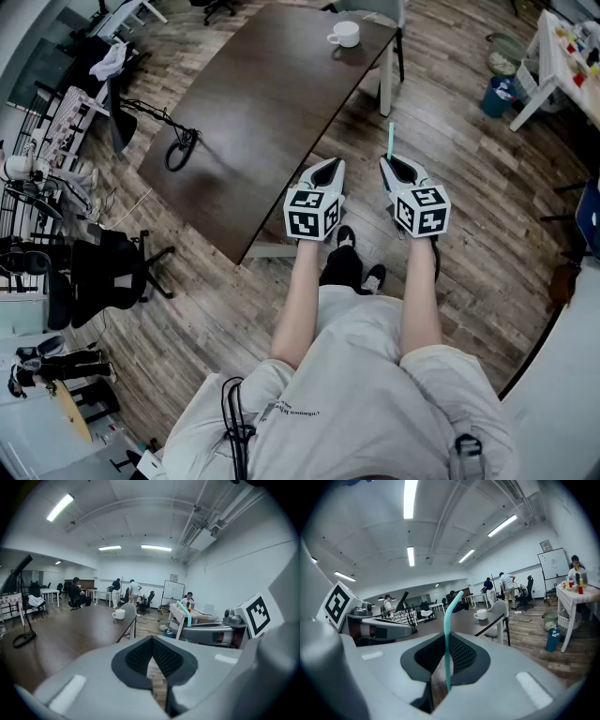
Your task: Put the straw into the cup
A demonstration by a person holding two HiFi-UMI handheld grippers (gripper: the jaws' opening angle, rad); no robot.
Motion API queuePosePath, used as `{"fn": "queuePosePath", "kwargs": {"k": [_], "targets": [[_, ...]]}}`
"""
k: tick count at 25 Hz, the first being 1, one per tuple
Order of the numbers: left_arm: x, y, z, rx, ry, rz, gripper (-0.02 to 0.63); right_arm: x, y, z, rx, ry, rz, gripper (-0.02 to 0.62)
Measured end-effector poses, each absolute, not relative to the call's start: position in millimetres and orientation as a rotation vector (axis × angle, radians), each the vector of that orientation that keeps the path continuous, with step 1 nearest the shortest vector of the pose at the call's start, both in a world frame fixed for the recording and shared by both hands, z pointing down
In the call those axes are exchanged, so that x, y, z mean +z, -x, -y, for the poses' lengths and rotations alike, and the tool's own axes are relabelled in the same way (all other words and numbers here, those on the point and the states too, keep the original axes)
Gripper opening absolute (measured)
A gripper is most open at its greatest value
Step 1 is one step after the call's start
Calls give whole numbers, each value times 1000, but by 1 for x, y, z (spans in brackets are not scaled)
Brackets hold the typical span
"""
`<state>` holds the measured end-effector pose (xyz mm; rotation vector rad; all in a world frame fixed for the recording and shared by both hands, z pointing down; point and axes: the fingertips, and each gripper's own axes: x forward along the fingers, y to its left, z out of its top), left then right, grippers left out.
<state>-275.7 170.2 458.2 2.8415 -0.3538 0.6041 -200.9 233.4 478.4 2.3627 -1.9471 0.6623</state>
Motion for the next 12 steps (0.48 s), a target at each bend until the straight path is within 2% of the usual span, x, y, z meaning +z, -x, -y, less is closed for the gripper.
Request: {"fn": "queuePosePath", "kwargs": {"k": [12], "targets": [[471,199,-130,637,-2867,307,0,494,131,-211,697,-2354,1891,60]]}}
